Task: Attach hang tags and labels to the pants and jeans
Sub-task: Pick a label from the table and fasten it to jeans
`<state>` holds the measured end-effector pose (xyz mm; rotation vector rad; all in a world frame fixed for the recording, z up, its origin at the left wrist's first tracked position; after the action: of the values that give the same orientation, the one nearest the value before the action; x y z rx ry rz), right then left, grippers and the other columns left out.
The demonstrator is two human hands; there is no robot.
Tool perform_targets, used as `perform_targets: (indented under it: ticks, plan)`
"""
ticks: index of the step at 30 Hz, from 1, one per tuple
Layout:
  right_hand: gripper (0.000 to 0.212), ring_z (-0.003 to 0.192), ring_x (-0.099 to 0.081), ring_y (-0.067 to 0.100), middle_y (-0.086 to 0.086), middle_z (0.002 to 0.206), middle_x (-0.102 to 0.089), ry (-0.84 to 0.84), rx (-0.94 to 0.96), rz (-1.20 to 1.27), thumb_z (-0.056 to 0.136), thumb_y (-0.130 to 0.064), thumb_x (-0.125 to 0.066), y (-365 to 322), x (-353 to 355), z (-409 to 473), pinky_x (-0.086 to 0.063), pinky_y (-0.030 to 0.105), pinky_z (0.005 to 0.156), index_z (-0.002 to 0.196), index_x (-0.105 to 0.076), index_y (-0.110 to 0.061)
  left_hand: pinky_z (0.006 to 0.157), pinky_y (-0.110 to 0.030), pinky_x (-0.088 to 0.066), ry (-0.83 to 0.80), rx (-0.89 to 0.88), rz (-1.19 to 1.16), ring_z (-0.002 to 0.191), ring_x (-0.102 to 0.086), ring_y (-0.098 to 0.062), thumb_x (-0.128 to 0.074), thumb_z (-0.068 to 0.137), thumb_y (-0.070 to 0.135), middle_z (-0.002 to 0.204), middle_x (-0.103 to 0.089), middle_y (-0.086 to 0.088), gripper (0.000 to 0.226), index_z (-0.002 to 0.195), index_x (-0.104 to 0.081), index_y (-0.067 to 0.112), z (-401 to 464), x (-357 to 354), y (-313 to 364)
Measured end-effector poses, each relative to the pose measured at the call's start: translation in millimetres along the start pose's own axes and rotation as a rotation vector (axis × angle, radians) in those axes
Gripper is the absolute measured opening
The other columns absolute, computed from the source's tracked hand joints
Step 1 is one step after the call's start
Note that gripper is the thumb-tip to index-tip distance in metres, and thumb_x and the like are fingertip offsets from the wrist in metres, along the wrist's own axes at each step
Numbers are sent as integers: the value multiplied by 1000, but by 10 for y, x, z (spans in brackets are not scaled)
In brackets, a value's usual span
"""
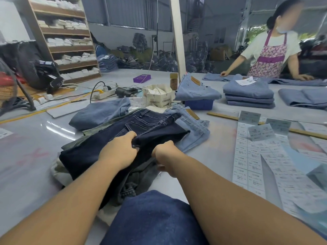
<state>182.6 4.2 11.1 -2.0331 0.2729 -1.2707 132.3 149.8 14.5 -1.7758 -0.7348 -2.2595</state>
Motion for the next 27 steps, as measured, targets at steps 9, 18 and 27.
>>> perform_targets:
  ticks: [9, 18, 27]
  plan:
    - [9, 110, -50, 28, 9, 119, -50, -12, -108, 254, 99, -11, -50, 105, 22, 22, -40, 32, 98, 106, -52, -8, 67, -35, -39, 14, -127, 303, 103, -58, -28, -61, 85, 19, 109, -57, -2, 47, 126, -37, 27, -141, -179, 221]
    - [82, 129, -46, 36, 12, 147, -44, -2, -186, 867, 88, -60, -49, 234, -118, 265, -40, 50, 108, 151, -28, -12, 72, -39, -52, 19, -183, 2, 88, -61, -26, -58, 80, 11, 99, -66, 0, 32, 103, -57, 33, -12, 344, 119]
    - [121, 121, -55, 37, 13, 140, -53, 59, -144, 1198, 51, -82, -62, 221, -88, 342, -44, 51, 105, 146, -38, -11, 76, -34, -53, -111, -324, -97, 83, -64, -15, -67, 78, 16, 88, -67, 12, 29, 98, -59, 35, -382, 359, 129]
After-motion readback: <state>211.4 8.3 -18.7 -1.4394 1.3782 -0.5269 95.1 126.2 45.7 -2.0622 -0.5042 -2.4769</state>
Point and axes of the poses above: each hand's wrist, its own z-axis towards the middle knuckle, its own x-axis out of the back of the hand, y = z × x, the point moved 6 cm from there along z, towards the middle knuckle
